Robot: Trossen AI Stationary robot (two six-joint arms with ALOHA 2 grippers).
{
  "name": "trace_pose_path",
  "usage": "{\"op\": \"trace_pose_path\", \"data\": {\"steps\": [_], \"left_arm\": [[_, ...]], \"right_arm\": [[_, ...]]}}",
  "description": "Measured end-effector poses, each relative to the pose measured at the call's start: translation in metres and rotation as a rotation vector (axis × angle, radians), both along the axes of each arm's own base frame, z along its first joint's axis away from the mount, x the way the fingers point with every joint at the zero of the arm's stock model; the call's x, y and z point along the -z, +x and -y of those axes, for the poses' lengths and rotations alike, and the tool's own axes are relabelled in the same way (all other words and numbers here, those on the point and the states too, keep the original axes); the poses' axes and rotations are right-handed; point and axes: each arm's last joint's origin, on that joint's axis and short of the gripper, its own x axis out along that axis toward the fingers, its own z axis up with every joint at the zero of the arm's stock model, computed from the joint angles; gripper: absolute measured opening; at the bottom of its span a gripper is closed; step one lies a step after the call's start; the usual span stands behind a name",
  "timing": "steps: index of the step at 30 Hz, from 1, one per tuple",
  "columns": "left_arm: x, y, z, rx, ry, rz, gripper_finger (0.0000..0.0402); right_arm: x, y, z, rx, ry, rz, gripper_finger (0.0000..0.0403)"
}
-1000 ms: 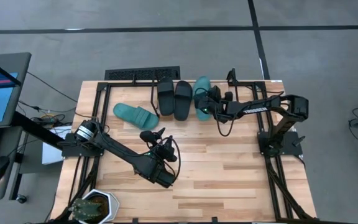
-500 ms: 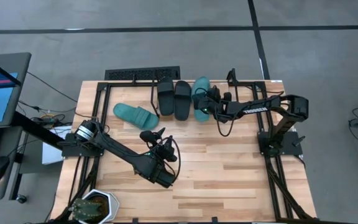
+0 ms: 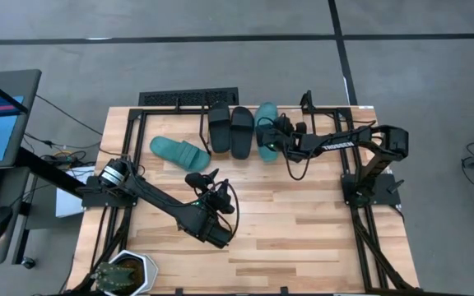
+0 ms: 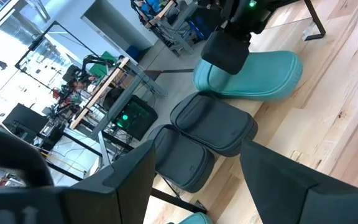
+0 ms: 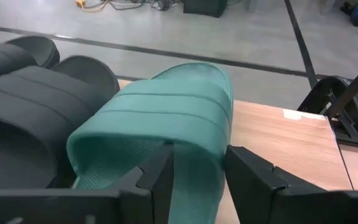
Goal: Pick and place slides into the shelf
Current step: Put the bottom dark green slipper on the shelf
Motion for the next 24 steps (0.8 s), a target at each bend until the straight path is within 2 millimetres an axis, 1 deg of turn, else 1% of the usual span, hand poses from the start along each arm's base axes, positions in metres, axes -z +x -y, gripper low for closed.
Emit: {"op": "trace_pose_path", "data": {"steps": [15, 18, 24], "left_arm": [[0.000, 0.000, 0.000, 0.000, 0.000, 0.000, 0.0224], [0.000, 0.000, 0.000, 0.000, 0.000, 0.000, 0.0224], [0.000, 0.000, 0.000, 0.000, 0.000, 0.000, 0.0224]], "right_arm": [[0.002, -0.001, -0.001, -0.019, 0.027, -0.023, 0.0157], [0.002, -0.001, -0.002, -0.022, 0.028, -0.027, 0.0157], [0.002, 0.002, -0.010, -0.076, 0.017, -0.066, 0.0152]]}}
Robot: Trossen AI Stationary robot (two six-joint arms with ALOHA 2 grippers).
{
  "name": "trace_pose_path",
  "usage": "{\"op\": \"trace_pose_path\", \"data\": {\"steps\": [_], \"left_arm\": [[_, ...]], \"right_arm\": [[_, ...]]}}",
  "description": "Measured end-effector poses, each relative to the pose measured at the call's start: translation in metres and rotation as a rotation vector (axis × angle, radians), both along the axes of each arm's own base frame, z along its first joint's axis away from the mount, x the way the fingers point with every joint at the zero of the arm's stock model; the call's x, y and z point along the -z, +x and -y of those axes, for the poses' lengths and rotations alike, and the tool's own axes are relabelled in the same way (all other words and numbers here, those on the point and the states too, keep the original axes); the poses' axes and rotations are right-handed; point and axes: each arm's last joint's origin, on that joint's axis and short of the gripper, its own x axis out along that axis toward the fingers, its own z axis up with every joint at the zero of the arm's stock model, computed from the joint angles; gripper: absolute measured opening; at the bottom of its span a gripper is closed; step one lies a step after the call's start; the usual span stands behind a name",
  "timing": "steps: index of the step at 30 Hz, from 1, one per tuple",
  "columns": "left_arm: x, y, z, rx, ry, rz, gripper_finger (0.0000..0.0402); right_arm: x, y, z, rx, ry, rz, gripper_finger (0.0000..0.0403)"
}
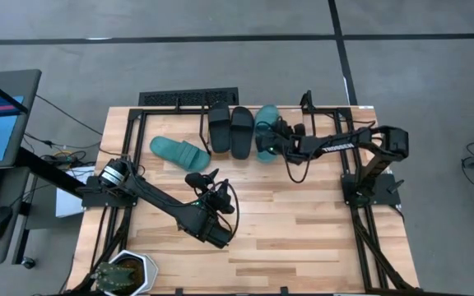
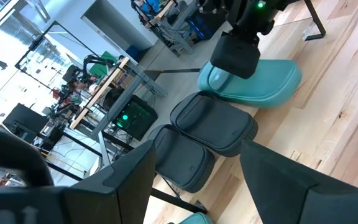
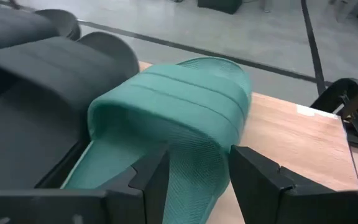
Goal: Pick and place slides into the shelf
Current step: Put the bottom dark green slipper on the shelf, then put the dark green slipper on the shelf
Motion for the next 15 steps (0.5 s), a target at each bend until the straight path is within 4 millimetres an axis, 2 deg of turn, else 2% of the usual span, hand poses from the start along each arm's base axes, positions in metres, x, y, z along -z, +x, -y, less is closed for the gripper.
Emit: {"op": "trace_pose_path", "data": {"steps": [7, 15], "left_arm": [[0.0000, 0.0000, 0.0000, 0.000, 0.000, 0.000, 0.0224], [0.0000, 0.0000, 0.0000, 0.000, 0.000, 0.000, 0.0224]], "right_arm": [[-0.0028, 0.0021, -0.0101, -0.039, -0.008, -0.005, 0.0151], [-0.0075, -0.0031, -0.0085, -0.042, -0.013, -0.046, 0.0142]]}}
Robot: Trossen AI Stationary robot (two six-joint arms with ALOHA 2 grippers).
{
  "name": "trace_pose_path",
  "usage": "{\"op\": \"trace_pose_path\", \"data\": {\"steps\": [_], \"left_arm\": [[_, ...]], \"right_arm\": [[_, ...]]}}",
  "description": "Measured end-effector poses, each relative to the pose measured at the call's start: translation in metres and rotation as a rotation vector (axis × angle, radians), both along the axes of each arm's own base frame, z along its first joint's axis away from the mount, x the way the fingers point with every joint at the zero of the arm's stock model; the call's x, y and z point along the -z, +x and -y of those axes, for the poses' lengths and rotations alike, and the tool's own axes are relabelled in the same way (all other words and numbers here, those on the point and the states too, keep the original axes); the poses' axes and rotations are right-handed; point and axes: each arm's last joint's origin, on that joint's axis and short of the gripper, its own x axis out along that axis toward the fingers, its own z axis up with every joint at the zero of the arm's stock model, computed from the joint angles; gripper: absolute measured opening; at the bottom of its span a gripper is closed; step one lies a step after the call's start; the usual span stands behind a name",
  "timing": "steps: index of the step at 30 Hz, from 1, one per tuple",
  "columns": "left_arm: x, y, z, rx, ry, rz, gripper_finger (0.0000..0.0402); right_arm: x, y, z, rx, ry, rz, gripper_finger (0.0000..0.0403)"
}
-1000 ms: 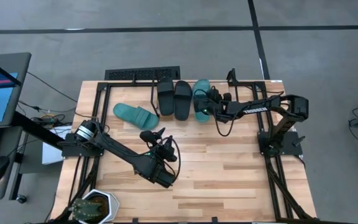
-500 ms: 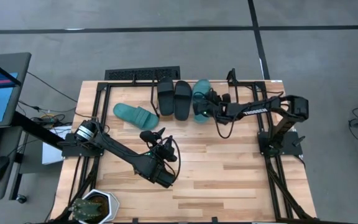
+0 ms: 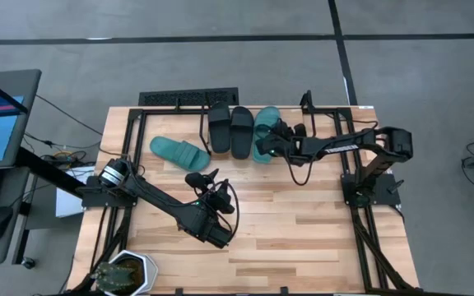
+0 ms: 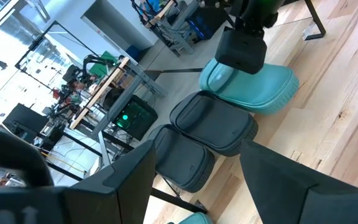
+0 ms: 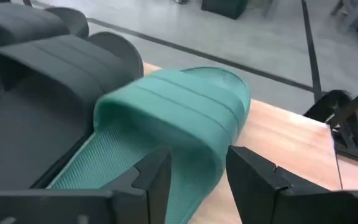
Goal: Pick and place slides into the shelf
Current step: Put the dark green slipper on the shelf
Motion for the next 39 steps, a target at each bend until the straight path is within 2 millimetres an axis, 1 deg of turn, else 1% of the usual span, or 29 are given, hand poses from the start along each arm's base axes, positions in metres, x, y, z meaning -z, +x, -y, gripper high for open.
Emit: {"op": "trace_pose_path", "data": {"steps": [3, 6, 10, 13, 18, 23, 27, 30, 34, 37, 39], "left_arm": [[0.000, 0.000, 0.000, 0.000, 0.000, 0.000, 0.0224], [0.000, 0.001, -0.002, -0.005, 0.000, 0.000, 0.0224], [0.000, 0.003, -0.009, -0.026, 0.001, -0.001, 0.0224], [0.002, 0.007, -0.018, -0.055, -0.006, 0.013, 0.0224], [0.026, 0.010, -0.040, -0.107, -0.038, -0.034, 0.0224], [0.052, 0.010, -0.068, -0.170, -0.118, -0.142, 0.0224], [0.069, 0.003, -0.086, -0.200, -0.205, -0.307, 0.0224], [0.076, -0.005, -0.094, -0.221, -0.301, -0.461, 0.0224], [0.075, -0.021, -0.097, -0.290, -0.415, -0.664, 0.0224], [0.067, -0.034, -0.095, -0.373, -0.416, -0.774, 0.0224], [0.060, -0.041, -0.095, -0.429, -0.392, -0.816, 0.0224]], "right_arm": [[-0.003, -0.003, -0.002, -0.003, -0.006, -0.014, 0.0139], [-0.016, -0.004, -0.012, -0.002, -0.055, 0.021, 0.0137], [-0.037, -0.009, -0.038, -0.035, -0.142, 0.038, 0.0137], [-0.057, -0.016, -0.063, -0.073, -0.225, 0.067, 0.0139], [-0.088, -0.038, -0.106, -0.137, -0.353, 0.101, 0.0136], [-0.109, -0.072, -0.135, -0.247, -0.398, 0.092, 0.0133], [-0.118, -0.101, -0.148, -0.356, -0.398, 0.073, 0.0133], [-0.121, -0.121, -0.153, -0.415, -0.382, 0.086, 0.0134], [-0.120, -0.141, -0.158, -0.478, -0.367, 0.083, 0.0133], [-0.116, -0.150, -0.160, -0.510, -0.364, 0.067, 0.0133], [-0.114, -0.154, -0.160, -0.523, -0.366, 0.052, 0.0134]]}}
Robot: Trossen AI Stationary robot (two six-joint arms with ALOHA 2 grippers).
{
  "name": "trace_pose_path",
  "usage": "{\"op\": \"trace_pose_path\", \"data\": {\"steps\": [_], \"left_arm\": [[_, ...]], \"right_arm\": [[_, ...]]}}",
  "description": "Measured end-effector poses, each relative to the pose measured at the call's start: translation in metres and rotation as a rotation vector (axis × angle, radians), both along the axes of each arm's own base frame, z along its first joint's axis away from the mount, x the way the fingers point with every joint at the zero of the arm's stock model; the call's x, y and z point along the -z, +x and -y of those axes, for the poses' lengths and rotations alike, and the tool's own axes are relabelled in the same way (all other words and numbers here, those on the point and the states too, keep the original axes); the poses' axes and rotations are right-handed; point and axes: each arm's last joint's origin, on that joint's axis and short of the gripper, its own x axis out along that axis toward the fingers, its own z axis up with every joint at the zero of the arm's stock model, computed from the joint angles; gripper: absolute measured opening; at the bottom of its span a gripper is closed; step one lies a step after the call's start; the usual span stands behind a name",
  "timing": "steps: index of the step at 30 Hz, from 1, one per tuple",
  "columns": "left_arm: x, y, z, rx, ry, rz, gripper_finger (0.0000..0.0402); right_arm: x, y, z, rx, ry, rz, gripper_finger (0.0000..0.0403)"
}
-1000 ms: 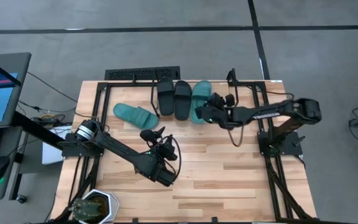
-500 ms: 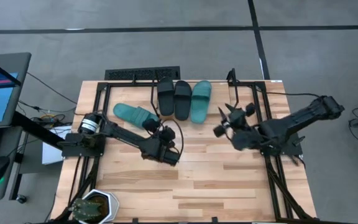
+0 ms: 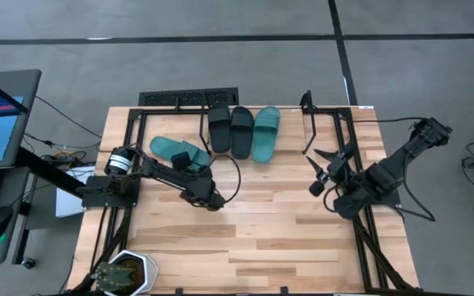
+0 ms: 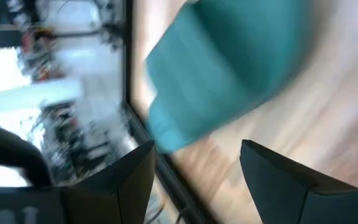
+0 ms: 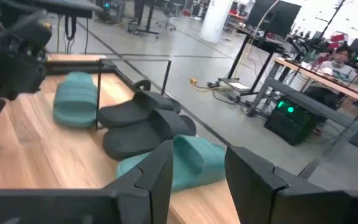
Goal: Pick and place slides into the shelf
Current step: Put the dark green slipper on the shelf
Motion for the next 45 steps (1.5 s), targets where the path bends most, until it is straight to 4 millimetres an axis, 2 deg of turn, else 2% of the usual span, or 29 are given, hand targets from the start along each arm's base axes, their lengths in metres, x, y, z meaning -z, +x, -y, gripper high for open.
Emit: {"op": "trace_pose_path", "data": {"steps": [6, 15, 21, 27, 33, 37, 41, 45], "left_arm": [[-0.004, 0.001, -0.003, -0.009, 0.006, 0.032, 0.0224], [-0.001, 0.004, -0.029, -0.116, 0.002, 0.041, 0.0224], [-0.001, 0.005, -0.041, -0.203, 0.075, 0.131, 0.0224], [0.006, 0.009, -0.017, -0.069, 0.159, 0.275, 0.0224], [0.030, 0.013, 0.026, 0.115, 0.027, 0.388, 0.0224], [0.044, 0.007, 0.047, 0.234, -0.020, 0.396, 0.0224], [0.051, -0.002, 0.057, 0.297, -0.013, 0.375, 0.0224], [0.057, -0.008, 0.058, 0.258, -0.018, 0.401, 0.0224]], "right_arm": [[0.007, -0.002, -0.001, -0.003, -0.050, -0.076, 0.0132], [0.011, -0.007, 0.005, -0.004, -0.105, -0.179, 0.0133], [0.007, -0.012, 0.009, -0.004, -0.094, -0.164, 0.0134], [0.006, -0.013, 0.010, -0.010, -0.107, -0.179, 0.0133], [0.007, -0.015, 0.011, -0.010, -0.123, -0.197, 0.0134], [0.007, -0.015, 0.011, -0.010, -0.124, -0.199, 0.0132], [0.007, -0.015, 0.011, -0.010, -0.125, -0.199, 0.0134], [0.007, -0.015, 0.011, -0.010, -0.125, -0.199, 0.0135]]}}
